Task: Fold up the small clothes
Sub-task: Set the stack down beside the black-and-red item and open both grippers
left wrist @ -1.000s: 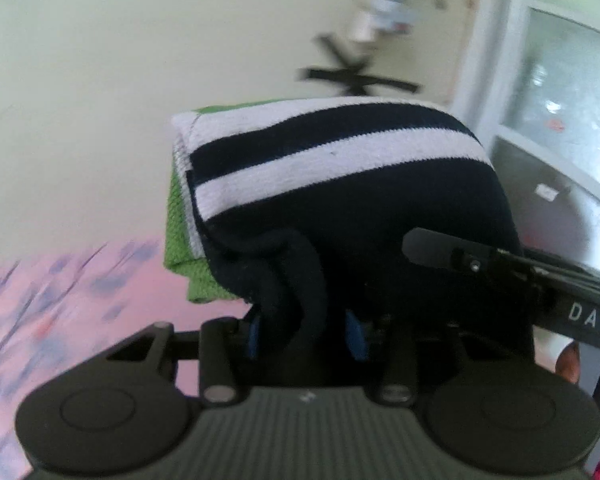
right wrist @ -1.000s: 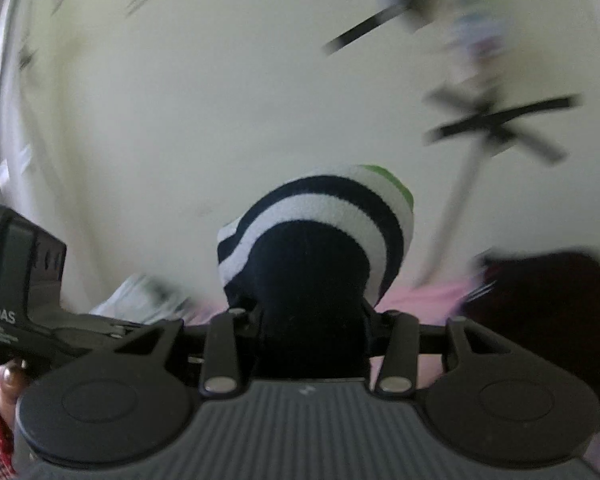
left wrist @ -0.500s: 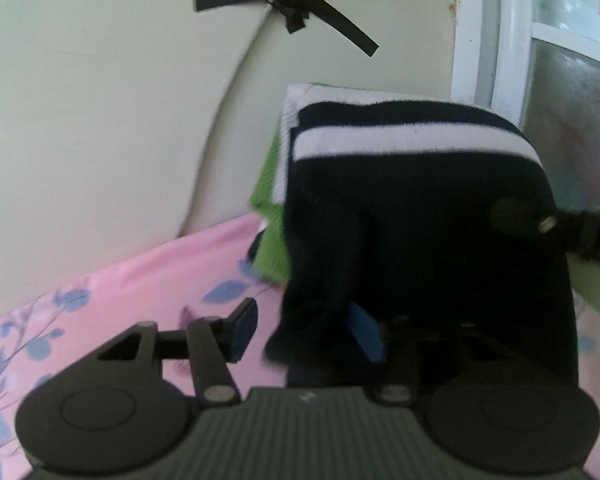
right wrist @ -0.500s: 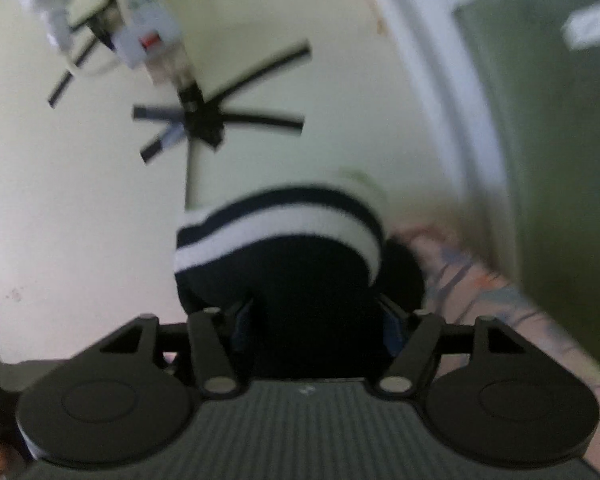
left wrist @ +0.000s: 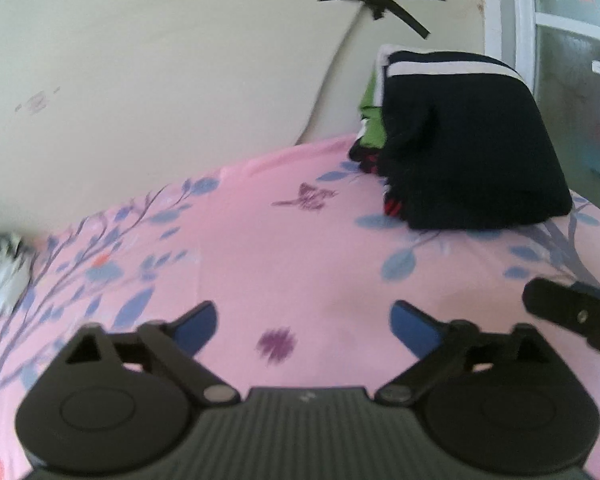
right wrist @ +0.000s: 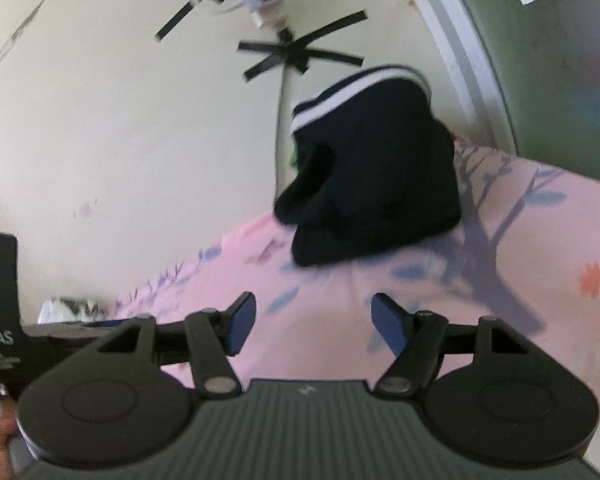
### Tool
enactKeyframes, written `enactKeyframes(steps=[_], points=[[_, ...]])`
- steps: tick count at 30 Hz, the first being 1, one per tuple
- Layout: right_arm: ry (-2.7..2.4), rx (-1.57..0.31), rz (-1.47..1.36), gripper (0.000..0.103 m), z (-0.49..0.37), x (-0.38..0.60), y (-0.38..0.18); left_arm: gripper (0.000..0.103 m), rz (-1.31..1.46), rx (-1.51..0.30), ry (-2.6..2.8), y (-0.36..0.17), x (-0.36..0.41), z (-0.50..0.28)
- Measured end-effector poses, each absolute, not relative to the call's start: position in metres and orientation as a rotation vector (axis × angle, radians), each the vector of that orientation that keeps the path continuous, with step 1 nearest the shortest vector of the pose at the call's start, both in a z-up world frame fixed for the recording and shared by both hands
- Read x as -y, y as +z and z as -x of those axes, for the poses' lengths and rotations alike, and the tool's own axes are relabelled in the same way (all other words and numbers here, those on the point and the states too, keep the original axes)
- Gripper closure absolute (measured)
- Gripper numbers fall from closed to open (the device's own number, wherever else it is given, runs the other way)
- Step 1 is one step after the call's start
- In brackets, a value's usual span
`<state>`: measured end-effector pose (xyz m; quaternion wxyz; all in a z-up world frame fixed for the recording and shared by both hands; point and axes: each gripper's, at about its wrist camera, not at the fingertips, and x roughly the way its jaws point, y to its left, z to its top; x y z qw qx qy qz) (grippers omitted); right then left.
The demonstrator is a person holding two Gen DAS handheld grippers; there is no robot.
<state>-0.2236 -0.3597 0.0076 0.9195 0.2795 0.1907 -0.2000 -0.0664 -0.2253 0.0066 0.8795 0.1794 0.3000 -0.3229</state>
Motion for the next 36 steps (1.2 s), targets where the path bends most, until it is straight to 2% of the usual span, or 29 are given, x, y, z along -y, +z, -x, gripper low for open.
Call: enactKeyframes(steps=[8,18,24,36], points=[[-0.490,-0.440,-0.503,0.032,0.229,0.322,-0.001,0.000,-0.335,-0.606,-0.640,-0.009,0.185,0.076],[-0.523,-0.374,-0.396,0.028,0.229,0.305,0.005,0.000,-0.281,-0.619,-0.675,-0.014,0.172,0.071],[-0.519,-0.538,-0.463,0.028,0.213,0.321,-0.004,0.000,-0.264,-0.621,-0.689,-0.013,0.169,0.070],[-0.581,-0.438,-0.283,0.029,0.227,0.311,0.007,0.000,-0.282,-0.613,-0.699,-0.014,0.171,0.073]])
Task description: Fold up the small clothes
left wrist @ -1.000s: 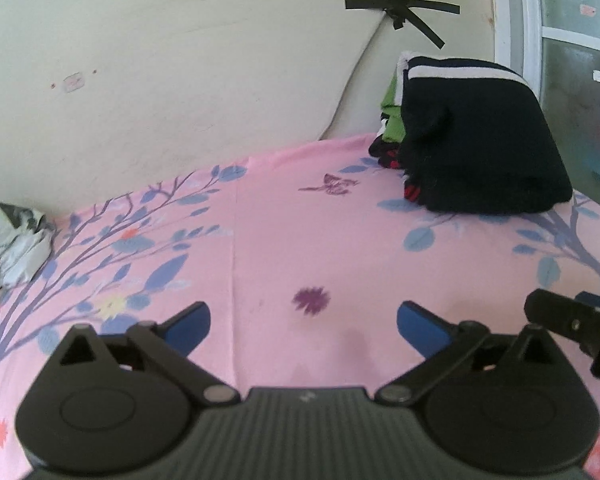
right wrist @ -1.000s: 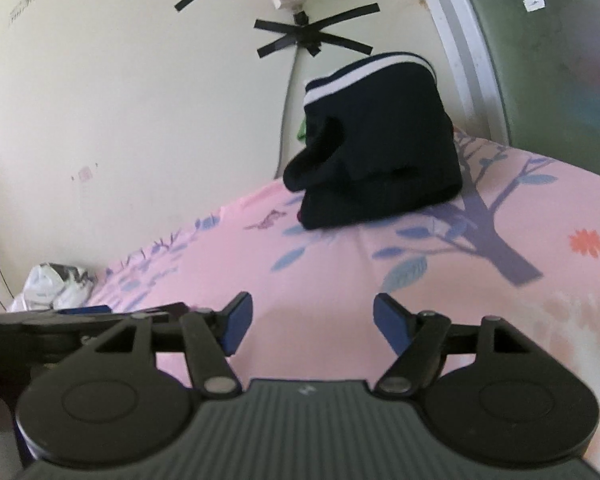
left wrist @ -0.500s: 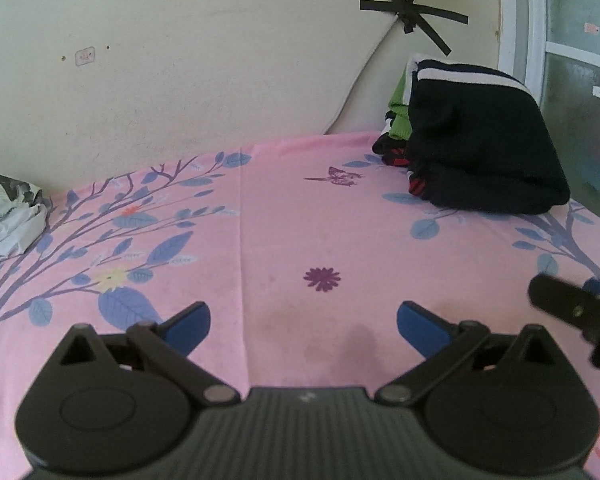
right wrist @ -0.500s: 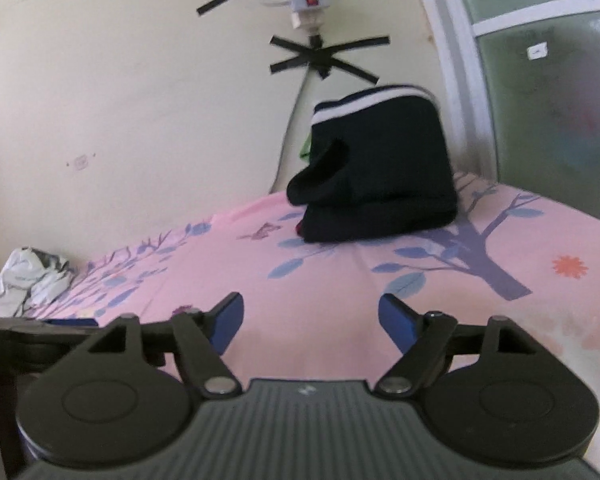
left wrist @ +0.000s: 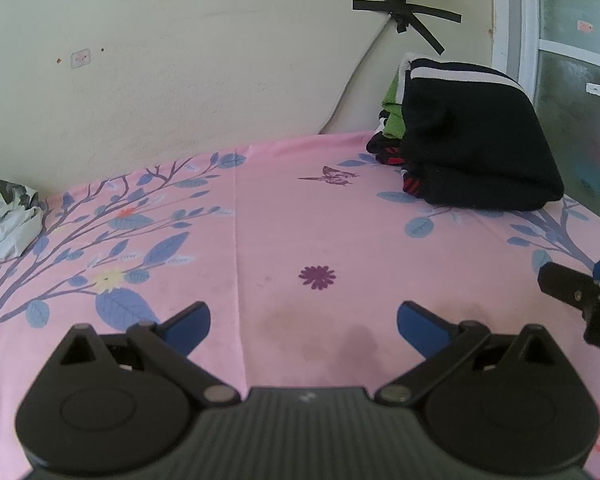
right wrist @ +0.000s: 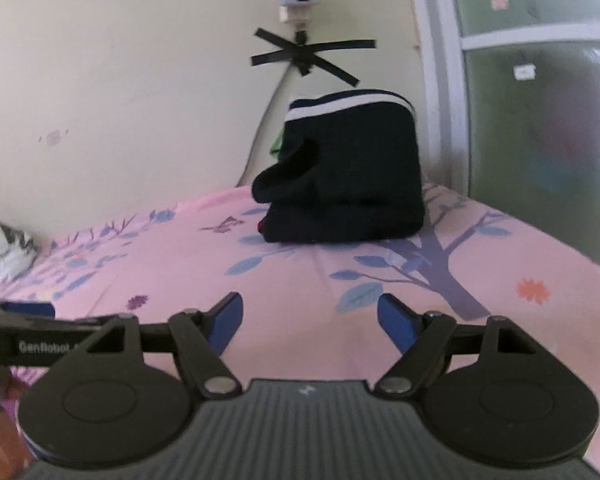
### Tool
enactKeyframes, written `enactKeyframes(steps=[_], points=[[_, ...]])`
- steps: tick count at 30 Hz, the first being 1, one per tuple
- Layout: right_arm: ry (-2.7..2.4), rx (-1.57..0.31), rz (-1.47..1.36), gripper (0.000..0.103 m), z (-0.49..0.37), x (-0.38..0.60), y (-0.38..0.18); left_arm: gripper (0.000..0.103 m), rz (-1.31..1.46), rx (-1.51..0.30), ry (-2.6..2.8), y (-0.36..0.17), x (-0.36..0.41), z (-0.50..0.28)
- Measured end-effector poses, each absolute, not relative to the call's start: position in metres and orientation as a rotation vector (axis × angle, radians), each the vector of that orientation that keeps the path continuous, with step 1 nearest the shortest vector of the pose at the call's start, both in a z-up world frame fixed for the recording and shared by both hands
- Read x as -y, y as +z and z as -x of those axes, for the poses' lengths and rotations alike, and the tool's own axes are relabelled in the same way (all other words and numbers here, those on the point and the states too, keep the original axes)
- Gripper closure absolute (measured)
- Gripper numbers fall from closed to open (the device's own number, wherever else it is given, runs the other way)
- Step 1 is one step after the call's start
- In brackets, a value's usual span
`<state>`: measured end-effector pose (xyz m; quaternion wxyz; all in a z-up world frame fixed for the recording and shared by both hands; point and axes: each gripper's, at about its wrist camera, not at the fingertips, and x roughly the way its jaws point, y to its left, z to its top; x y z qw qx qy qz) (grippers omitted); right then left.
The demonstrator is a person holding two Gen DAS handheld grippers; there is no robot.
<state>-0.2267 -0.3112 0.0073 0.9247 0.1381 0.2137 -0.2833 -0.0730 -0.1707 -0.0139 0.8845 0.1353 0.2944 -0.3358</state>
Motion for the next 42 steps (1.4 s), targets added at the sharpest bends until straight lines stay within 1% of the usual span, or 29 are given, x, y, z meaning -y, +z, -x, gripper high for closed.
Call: enactKeyframes(steps=[4,8,11,15,18,21,22,24,25,26,27,28,30,31,32,34,42], points=[[-0.637,-0.325,-0.285,0.029,0.235,0.308,0.009,0.000,-0.286,-0.612,-0.703,-0.014,0.171,0.073],[-0.605,-0.271,-0.203,0.029,0.238,0.302,0.013,0.000,-0.291,-0.616,-0.709,-0.014,0.172,0.073],[-0.658,-0.317,-0.172,0.029,0.233,0.304,0.016,0.000,-0.293,-0.618,-0.714,-0.014,0.172,0.074],[-0.754,-0.496,-0.077,0.029,0.215,0.307,0.012,0.000,-0.300,-0.618,-0.721,-0.015,0.173,0.074],[-0.804,-0.495,0.022,0.029,0.213,0.299,0.011,0.000,-0.306,-0.614,-0.726,-0.015,0.173,0.075],[-0.775,-0.480,-0.044,0.029,0.218,0.304,0.014,0.000,-0.314,-0.612,-0.730,-0.015,0.174,0.076],[-0.781,-0.471,-0.048,0.033,0.219,0.305,0.014,0.000,-0.314,-0.612,-0.730,-0.015,0.174,0.076],[-0.820,-0.460,-0.050,0.057,0.219,0.303,0.015,0.000,-0.315,-0.611,-0.733,-0.015,0.174,0.077],[-0.824,-0.467,-0.085,0.083,0.219,0.306,0.015,0.000,-0.317,-0.611,-0.735,-0.015,0.174,0.077],[-0.815,-0.477,-0.122,0.099,0.218,0.311,0.016,0.000,-0.320,-0.610,-0.738,-0.015,0.175,0.077],[-0.799,-0.483,-0.154,0.099,0.218,0.314,0.015,0.000,-0.324,-0.608,-0.740,-0.015,0.175,0.078],[-0.796,-0.488,-0.173,0.098,0.218,0.316,0.015,0.000,-0.328,-0.604,-0.741,-0.015,0.175,0.079],[-0.805,-0.479,-0.179,0.050,0.219,0.317,0.014,0.000,-0.331,-0.599,-0.742,-0.015,0.176,0.080],[-0.795,-0.447,-0.174,0.008,0.222,0.315,0.014,0.000,-0.332,-0.598,-0.743,-0.015,0.176,0.080],[-0.789,-0.410,-0.157,0.006,0.224,0.311,0.014,0.000,-0.333,-0.597,-0.744,-0.015,0.176,0.080],[-0.792,-0.392,-0.116,0.006,0.225,0.305,0.015,0.000,-0.333,-0.597,-0.744,-0.015,0.176,0.080],[-0.768,-0.425,-0.147,0.006,0.221,0.307,0.017,0.000,-0.332,-0.602,-0.749,-0.014,0.175,0.080]])
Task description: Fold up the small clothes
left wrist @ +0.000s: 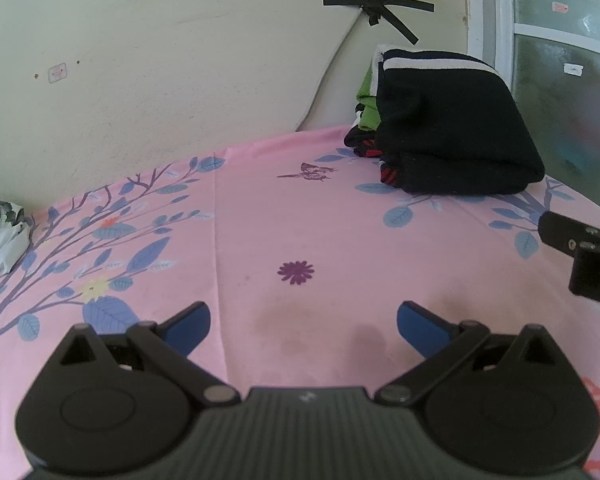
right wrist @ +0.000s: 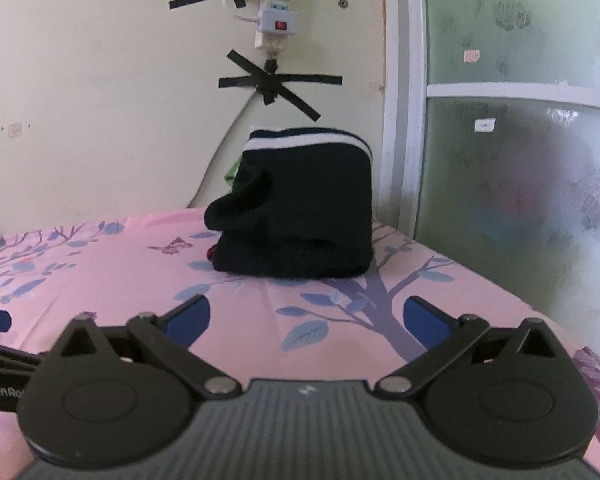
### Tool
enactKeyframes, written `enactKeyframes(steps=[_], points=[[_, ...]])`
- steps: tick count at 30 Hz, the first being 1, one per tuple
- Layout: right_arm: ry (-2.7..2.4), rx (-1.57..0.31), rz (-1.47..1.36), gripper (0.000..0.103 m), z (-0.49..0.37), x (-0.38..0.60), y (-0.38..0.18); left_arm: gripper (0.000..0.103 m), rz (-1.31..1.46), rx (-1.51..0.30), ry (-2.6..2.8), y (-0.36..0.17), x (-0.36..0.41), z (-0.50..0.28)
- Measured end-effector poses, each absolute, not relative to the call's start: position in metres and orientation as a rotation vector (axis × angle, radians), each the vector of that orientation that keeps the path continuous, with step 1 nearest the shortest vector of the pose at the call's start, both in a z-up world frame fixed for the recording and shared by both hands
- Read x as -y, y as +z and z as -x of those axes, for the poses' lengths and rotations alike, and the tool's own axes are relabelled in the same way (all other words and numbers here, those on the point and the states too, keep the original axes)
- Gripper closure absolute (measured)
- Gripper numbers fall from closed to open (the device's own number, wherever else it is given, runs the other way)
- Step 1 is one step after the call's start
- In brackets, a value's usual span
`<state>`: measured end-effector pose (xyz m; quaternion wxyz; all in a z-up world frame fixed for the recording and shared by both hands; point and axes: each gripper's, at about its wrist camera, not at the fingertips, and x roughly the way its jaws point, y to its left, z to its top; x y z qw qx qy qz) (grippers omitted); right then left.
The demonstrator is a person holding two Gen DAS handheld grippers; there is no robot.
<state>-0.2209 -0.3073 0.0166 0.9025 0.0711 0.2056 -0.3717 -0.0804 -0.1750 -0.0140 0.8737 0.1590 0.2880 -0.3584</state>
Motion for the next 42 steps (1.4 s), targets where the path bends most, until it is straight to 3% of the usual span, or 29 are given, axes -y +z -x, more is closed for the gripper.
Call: enactKeyframes(steps=[42], points=[[-0.734,-0.450,-0.191,0.006,0.223,0.295,0.027,0.000,-0.327,-0.590,-0.756,-0.011,0.173,0.082]])
